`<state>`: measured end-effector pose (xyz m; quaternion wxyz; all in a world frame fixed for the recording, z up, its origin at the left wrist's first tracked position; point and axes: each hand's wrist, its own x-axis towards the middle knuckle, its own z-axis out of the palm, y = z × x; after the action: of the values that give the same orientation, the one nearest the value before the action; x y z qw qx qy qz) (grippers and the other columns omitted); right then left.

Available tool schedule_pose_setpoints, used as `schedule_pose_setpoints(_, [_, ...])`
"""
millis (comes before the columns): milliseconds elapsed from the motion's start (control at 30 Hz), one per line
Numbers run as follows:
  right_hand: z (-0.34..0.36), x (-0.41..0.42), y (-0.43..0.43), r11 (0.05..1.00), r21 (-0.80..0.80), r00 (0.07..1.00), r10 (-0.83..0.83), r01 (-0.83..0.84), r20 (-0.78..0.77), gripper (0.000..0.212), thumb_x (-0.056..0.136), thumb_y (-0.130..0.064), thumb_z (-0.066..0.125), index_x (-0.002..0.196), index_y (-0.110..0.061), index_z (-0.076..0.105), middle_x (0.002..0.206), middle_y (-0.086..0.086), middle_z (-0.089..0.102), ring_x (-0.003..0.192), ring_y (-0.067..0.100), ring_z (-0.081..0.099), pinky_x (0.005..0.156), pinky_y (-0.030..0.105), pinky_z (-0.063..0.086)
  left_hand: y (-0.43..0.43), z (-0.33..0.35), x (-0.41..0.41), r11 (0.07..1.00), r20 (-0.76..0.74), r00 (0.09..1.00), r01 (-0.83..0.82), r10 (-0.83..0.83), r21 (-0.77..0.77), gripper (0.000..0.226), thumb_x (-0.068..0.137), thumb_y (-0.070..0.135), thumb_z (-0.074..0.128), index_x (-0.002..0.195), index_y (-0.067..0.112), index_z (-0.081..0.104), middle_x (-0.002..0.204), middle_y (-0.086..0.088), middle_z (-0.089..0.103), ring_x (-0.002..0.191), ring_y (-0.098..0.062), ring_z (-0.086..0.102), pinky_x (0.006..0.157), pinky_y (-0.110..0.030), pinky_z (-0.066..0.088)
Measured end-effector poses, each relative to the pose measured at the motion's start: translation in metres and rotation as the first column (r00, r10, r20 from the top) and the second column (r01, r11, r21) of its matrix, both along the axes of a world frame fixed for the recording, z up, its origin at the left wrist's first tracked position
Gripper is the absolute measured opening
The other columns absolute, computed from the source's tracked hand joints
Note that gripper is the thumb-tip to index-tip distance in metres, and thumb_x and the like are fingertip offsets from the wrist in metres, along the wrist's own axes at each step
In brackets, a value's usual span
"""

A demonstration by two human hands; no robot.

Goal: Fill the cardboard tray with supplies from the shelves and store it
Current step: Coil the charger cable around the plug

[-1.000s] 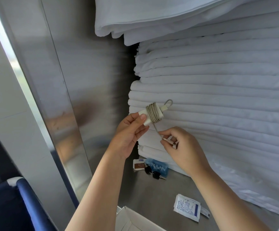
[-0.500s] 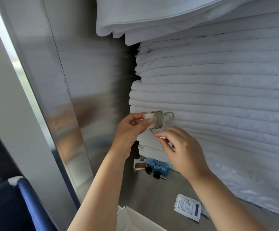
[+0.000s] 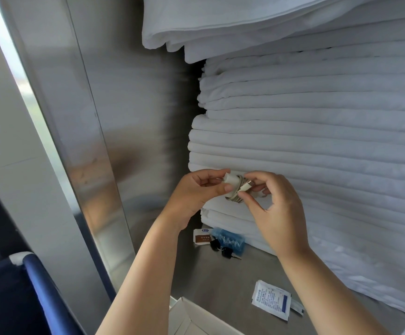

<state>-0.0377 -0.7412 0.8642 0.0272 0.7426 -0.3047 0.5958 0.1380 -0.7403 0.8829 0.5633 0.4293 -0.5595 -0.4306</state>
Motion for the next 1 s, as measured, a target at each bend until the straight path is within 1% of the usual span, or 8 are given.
schedule_pose_setpoints(167, [0.001,0.001,0.001,0.998,0.05,1.0,0.028,-0.028,0.006,0.028,0.078,-0.025,0.072,0.101,-0.011,0.065,0.091,-0.007,0.062,0.082,0.004,0.054,0.076,0.01,0.042,0.003,0.001,0.003,0.999,0.011,0.999,0.048,-0.048,-0.007,0.036,0.057,0.03,0.083,0.092,0.03,0.077,0.09,0.006,0.075,0.087,-0.004,0.067,0.075,-0.012,0.048])
schedule_pose_setpoints(267, [0.001,0.0,0.001,0.995,0.083,0.999,0.051,-0.052,0.011,0.031,0.078,-0.031,0.069,0.102,-0.013,0.064,0.093,-0.009,0.06,0.085,0.004,0.055,0.079,0.008,0.042,0.002,0.0,0.004,0.997,0.04,0.997,0.071,-0.071,-0.003,0.037,0.057,0.031,0.083,0.093,0.033,0.077,0.094,0.003,0.075,0.092,-0.007,0.068,0.082,-0.017,0.051])
schedule_pose_setpoints(367, [-0.001,-0.002,-0.001,0.985,0.157,0.997,0.069,-0.073,0.032,0.031,0.075,-0.021,0.077,0.103,-0.017,0.063,0.094,-0.009,0.061,0.088,0.005,0.057,0.081,0.009,0.041,0.0,-0.001,0.004,0.997,0.056,0.995,0.079,-0.079,0.014,0.041,0.056,0.033,0.084,0.096,0.031,0.076,0.099,-0.001,0.074,0.096,-0.013,0.068,0.088,-0.022,0.052])
schedule_pose_setpoints(500, [-0.002,-0.002,-0.002,0.97,0.209,0.99,0.109,-0.126,0.089,0.028,0.075,-0.014,0.078,0.097,-0.022,0.063,0.091,-0.011,0.062,0.088,0.004,0.057,0.08,0.011,0.041,-0.005,-0.003,0.001,0.996,0.065,0.995,0.08,-0.082,0.036,0.037,0.055,0.027,0.084,0.091,0.028,0.077,0.093,0.003,0.075,0.089,-0.008,0.067,0.077,-0.016,0.05])
schedule_pose_setpoints(600, [-0.002,-0.004,-0.005,0.953,0.26,0.983,0.125,-0.155,0.131,0.03,0.074,-0.011,0.079,0.094,-0.026,0.063,0.09,-0.013,0.063,0.087,0.003,0.058,0.08,0.008,0.04,-0.008,-0.004,-0.001,0.995,0.083,0.992,0.089,-0.093,0.053,0.034,0.057,0.025,0.084,0.09,0.028,0.076,0.092,0.004,0.074,0.09,-0.008,0.066,0.078,-0.016,0.05])
schedule_pose_setpoints(800, [-0.002,-0.006,-0.008,0.856,0.427,0.949,0.202,-0.292,0.244,0.026,0.076,-0.011,0.075,0.091,-0.028,0.063,0.09,-0.014,0.065,0.09,0.006,0.061,0.08,0.012,0.043,-0.012,-0.005,-0.002,0.995,0.128,0.989,0.067,-0.075,0.069,0.033,0.069,0.008,0.082,0.101,0.014,0.073,0.102,-0.008,0.073,0.093,-0.012,0.066,0.084,-0.02,0.052])
schedule_pose_setpoints(933, [0.001,-0.013,-0.013,0.78,0.55,0.953,0.222,-0.299,0.204,0.035,0.075,-0.02,0.077,0.102,-0.036,0.061,0.103,-0.02,0.063,0.103,-0.001,0.058,0.088,0.017,0.045,-0.008,-0.006,-0.003,0.996,0.146,0.987,0.051,-0.061,0.075,0.034,0.069,0.008,0.082,0.101,0.014,0.073,0.101,-0.005,0.074,0.093,-0.014,0.067,0.084,-0.023,0.053])
schedule_pose_setpoints(1000, [0.004,-0.014,-0.015,0.746,0.595,0.955,0.24,-0.297,0.176,0.036,0.077,-0.023,0.076,0.106,-0.038,0.061,0.105,-0.022,0.064,0.102,-0.005,0.058,0.091,0.021,0.047,-0.008,-0.006,-0.003,0.997,0.158,0.986,0.045,-0.055,0.069,0.033,0.067,0.011,0.083,0.099,0.019,0.074,0.1,-0.001,0.074,0.093,-0.014,0.067,0.085,-0.025,0.053])
